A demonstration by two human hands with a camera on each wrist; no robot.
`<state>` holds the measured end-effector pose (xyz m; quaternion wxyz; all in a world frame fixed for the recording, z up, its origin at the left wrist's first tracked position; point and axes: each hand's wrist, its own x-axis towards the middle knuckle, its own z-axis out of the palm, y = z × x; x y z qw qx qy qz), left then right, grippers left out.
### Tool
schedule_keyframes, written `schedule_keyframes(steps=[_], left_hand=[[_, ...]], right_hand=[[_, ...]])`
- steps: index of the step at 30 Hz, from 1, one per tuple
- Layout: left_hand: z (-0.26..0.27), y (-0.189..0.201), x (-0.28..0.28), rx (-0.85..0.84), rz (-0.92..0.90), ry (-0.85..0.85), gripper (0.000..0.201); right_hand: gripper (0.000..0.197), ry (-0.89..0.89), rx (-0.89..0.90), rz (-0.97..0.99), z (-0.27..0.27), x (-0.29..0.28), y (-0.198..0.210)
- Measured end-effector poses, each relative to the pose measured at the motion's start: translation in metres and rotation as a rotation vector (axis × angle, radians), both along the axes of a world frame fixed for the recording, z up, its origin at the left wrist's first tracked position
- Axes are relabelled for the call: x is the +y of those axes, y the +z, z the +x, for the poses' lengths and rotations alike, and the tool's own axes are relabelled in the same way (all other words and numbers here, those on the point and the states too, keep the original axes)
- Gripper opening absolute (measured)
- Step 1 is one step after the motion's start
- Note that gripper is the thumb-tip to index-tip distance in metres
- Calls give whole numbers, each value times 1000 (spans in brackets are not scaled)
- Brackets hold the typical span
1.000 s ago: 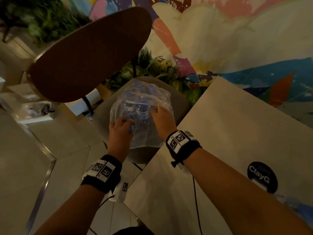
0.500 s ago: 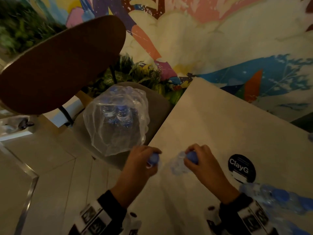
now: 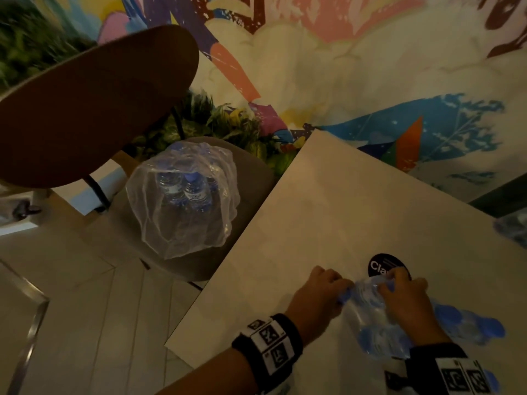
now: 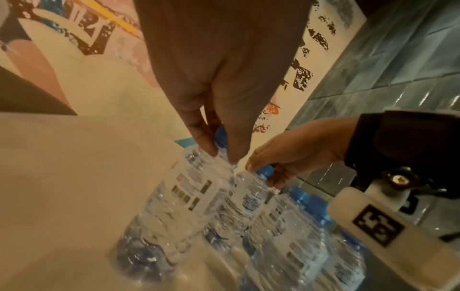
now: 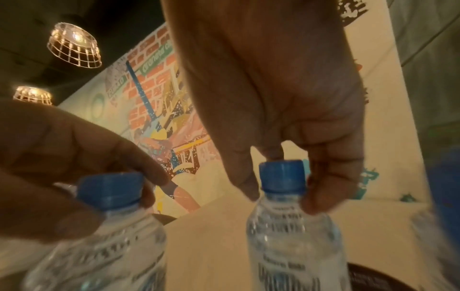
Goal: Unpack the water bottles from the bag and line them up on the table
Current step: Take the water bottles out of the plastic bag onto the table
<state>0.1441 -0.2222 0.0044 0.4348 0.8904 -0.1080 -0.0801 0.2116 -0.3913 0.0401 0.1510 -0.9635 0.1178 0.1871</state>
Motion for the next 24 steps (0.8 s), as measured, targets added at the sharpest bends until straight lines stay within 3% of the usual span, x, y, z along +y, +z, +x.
schedule_keyframes(steps=[2, 5, 10, 13, 17, 20, 24], left_hand=[[1, -1, 9, 44, 33, -2, 53], [-4, -2, 45, 115, 23, 84, 72], [-5, -7, 144, -38, -35, 522, 42], [6, -5, 206, -103, 96, 757, 24], [32, -1, 277, -235, 247, 897, 24], [60, 4, 319, -180, 465, 880, 28], [72, -1, 333, 64, 691, 626, 37]], right_hand=[[46, 48, 50, -128, 3, 4, 6], [60, 140, -97, -241, 6, 30, 23], [52, 457, -366, 40, 1, 118, 49], [47, 717, -406, 223, -10, 183, 55], [44, 1026, -365, 420, -11, 266, 44], [40, 1124, -311, 413, 14, 333, 22], [46, 1142, -307, 372, 45, 379, -6]])
